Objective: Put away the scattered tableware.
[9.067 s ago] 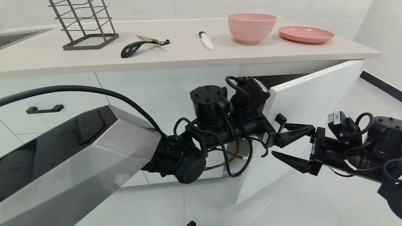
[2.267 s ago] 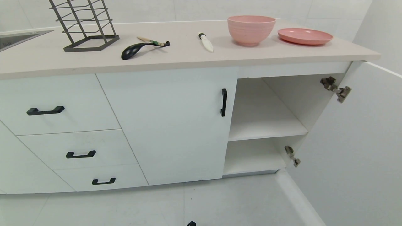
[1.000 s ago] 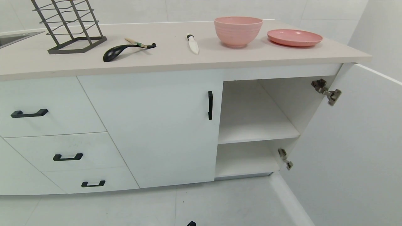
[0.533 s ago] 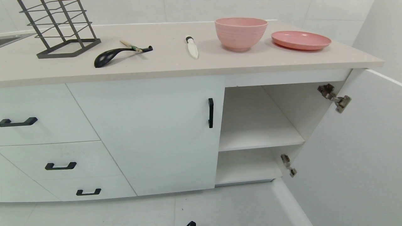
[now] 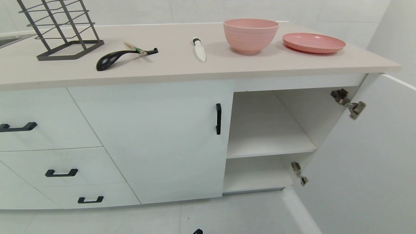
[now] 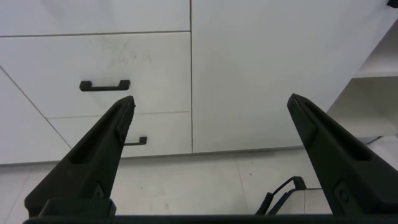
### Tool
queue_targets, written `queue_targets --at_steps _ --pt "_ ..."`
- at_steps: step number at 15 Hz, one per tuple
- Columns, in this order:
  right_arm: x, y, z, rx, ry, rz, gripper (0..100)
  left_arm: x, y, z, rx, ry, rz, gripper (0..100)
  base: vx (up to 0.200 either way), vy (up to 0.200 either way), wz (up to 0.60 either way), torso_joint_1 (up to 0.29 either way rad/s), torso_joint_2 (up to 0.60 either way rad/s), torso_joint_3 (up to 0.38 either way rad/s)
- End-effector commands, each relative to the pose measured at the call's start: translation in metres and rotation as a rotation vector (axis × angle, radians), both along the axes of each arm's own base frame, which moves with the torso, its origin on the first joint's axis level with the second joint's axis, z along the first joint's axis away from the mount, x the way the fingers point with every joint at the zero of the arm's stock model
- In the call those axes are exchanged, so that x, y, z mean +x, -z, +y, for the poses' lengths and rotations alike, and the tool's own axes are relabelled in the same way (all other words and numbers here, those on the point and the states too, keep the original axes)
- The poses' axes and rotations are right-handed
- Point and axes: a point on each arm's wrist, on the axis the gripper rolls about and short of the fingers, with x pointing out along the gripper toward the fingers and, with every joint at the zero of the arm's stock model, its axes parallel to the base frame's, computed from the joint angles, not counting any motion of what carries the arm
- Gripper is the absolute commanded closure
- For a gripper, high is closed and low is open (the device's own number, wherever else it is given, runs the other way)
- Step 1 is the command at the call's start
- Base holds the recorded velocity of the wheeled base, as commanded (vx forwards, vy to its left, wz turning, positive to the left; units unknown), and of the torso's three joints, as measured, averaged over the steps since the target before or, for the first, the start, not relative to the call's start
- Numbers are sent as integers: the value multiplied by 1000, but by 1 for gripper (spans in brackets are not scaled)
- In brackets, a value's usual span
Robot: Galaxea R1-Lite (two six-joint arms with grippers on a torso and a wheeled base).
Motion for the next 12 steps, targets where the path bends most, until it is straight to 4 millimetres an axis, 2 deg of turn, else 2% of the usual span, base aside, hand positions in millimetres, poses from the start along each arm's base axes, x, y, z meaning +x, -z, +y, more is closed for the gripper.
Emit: queue_targets --at_steps 1,4,7,12 --pt "0 0 0 1 -1 4 0 0 0 0 0 0 2 0 0 0 0 0 0 0" --pt "0 0 0 2 -1 3 0 0 0 0 -3 3 2 0 0 0 0 0 0 0" --pt "0 0 0 2 -1 3 0 0 0 0 -3 3 2 0 0 0 -600 2 -2 2" --pt "0 0 0 1 -1 2 0 0 0 0 -3 5 0 0 0 0 0 0 0 0"
